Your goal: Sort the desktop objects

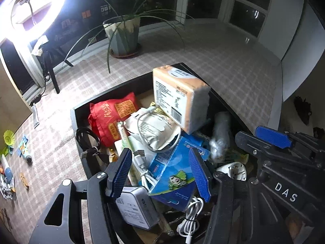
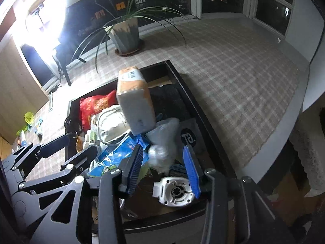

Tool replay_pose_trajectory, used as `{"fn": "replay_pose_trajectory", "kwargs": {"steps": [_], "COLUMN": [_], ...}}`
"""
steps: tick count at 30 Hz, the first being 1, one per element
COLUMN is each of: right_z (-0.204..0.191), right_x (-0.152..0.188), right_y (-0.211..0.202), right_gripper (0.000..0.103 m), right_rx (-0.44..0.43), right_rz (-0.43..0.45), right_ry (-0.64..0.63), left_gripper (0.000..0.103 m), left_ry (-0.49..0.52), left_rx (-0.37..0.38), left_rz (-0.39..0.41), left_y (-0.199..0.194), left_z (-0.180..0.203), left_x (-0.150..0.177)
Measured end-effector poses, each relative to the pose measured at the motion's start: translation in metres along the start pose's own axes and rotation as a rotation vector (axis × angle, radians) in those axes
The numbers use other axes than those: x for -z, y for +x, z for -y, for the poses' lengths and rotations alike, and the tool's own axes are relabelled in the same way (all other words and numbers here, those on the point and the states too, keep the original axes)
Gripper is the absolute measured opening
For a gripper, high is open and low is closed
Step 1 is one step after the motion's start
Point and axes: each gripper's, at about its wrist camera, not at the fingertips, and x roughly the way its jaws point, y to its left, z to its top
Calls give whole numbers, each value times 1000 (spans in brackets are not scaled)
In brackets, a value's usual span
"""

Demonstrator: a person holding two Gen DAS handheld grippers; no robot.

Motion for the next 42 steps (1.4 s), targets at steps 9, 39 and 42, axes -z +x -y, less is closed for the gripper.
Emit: {"fn": "replay_pose_trajectory", "kwargs": {"steps": [9, 39, 42], "right_z": [-44, -386, -430], "right_x": [-9, 2, 9], "right_y": [3, 29, 41], "right_gripper": [41, 41, 41], "right_rx": [-51, -387, -424], "right_rz": [0, -118, -158], "right_ry": [-77, -520, -571], "left_gripper": [56, 55, 54], "left_ry": [-70, -708, -788], "left_rx": [-54, -347, -364], "left_rz": [19, 6, -1], "left_y": [-18, -103, -105], "left_z": [-41, -424, -458], "left_x": [6, 161, 188]}}
